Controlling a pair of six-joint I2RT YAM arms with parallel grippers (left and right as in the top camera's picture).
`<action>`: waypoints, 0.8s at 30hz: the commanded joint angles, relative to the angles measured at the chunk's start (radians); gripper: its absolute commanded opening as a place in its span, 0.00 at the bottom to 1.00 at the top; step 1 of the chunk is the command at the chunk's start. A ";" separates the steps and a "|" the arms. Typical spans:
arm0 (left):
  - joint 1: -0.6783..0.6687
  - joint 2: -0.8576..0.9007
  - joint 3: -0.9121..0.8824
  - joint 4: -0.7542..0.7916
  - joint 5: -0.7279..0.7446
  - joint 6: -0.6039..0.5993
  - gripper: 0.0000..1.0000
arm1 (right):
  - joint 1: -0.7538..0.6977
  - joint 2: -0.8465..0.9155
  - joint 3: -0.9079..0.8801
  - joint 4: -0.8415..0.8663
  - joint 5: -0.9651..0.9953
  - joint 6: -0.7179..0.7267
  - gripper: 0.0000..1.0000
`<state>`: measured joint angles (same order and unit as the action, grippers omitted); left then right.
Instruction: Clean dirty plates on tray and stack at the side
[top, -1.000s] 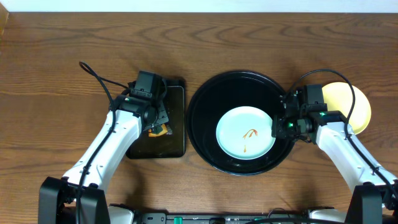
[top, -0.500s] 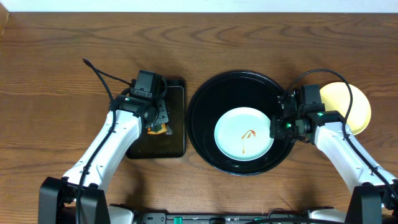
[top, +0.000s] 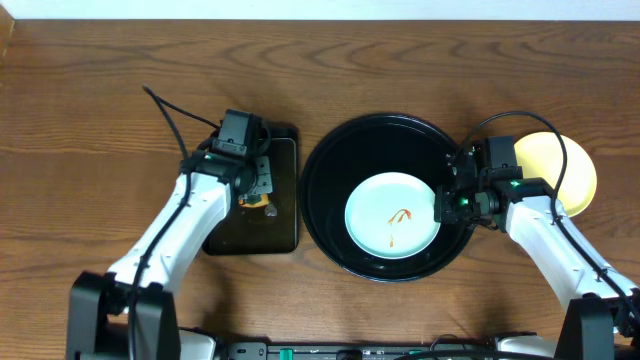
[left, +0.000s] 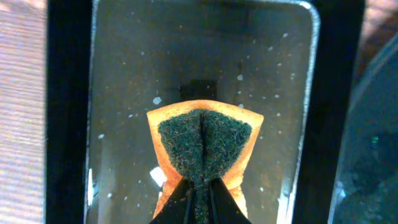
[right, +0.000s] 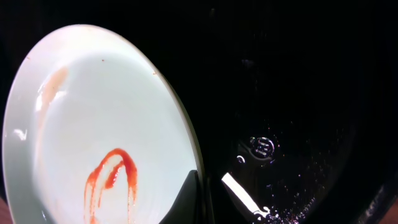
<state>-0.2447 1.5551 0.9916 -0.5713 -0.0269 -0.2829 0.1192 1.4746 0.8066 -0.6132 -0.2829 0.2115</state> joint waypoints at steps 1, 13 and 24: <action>0.004 0.055 -0.006 0.016 -0.011 0.020 0.08 | 0.013 -0.001 -0.008 -0.002 -0.009 -0.004 0.01; 0.004 0.268 -0.006 0.039 -0.011 0.020 0.08 | 0.013 -0.001 -0.008 -0.008 -0.009 -0.003 0.01; 0.004 0.072 0.024 0.005 -0.011 0.020 0.07 | 0.013 -0.001 -0.008 -0.009 -0.009 -0.004 0.01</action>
<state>-0.2447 1.7172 1.0088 -0.5625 -0.0326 -0.2794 0.1192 1.4746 0.8066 -0.6201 -0.2829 0.2111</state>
